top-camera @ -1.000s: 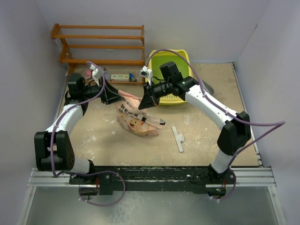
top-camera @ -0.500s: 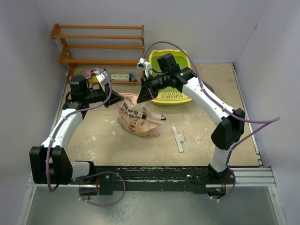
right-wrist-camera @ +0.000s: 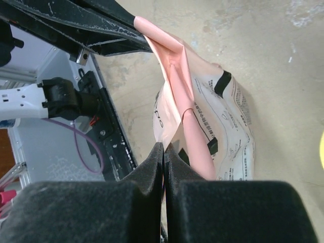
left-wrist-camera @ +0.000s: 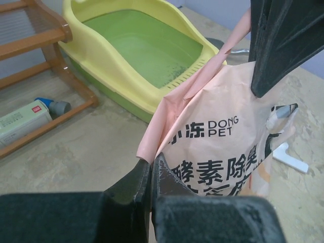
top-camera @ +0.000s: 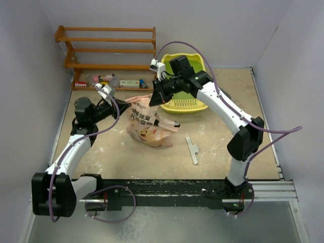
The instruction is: Fill the litter box with clean litter
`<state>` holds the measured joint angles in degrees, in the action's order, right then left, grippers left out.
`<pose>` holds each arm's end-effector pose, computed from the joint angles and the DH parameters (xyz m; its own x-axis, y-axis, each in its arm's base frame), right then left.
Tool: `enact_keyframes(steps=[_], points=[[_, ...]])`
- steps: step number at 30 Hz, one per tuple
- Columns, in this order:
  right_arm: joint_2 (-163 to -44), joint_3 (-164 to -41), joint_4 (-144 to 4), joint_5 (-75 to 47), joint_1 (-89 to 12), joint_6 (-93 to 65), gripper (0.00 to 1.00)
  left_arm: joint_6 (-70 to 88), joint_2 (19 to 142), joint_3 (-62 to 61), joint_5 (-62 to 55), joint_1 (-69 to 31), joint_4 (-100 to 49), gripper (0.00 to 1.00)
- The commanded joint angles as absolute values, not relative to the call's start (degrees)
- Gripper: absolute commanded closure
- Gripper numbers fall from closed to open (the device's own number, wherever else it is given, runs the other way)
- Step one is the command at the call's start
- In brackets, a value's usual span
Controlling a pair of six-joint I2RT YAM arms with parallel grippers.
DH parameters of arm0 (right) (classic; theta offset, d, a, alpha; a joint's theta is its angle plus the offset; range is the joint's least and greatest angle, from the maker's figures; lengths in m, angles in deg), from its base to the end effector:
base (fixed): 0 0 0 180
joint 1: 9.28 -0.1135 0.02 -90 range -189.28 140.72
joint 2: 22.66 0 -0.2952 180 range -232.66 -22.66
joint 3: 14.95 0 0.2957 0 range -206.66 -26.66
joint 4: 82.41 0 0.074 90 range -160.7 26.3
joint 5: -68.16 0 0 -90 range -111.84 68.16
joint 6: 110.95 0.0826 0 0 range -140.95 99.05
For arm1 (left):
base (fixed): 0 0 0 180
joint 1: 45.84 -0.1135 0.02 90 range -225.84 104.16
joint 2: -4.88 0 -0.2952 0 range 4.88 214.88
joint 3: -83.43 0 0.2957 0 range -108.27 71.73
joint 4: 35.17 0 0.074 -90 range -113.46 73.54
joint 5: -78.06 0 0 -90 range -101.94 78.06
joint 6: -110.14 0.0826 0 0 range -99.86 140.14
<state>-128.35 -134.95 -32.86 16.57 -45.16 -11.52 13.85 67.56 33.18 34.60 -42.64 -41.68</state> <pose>0.3748 0.3344 0.3907 -0.6038 -0.2783 -0.7470 -0.7820 0.3883 0.4875 0.2996 -0.0768 0.2986 -0.1855 -0.0651 -0.9805 0.7434 0.6432 -0.1834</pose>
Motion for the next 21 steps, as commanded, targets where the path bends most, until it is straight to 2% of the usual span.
enact_keyframes(steps=[1, 12, 18, 21], points=[[-129.09, -139.1, -33.88, 11.75, -45.45, -11.2, 1.0, 6.62, 67.99, 33.38, 30.4, -41.54, -66.51, 1.0], [-131.72, -146.72, -32.32, 6.29, -45.49, -11.19, 1.0, 9.33, 69.57, 24.84, 22.93, -40.04, -69.42, 1.0], [-131.14, -146.84, -31.93, 5.23, -45.64, -11.65, 1.0, 8.04, 71.92, 30.37, 22.46, -39.96, -80.36, 1.0], [-130.27, -144.09, -33.35, 4.94, -45.97, -11.41, 1.0, 9.21, 72.38, 33.79, 22.04, -39.96, -81.29, 1.0]])
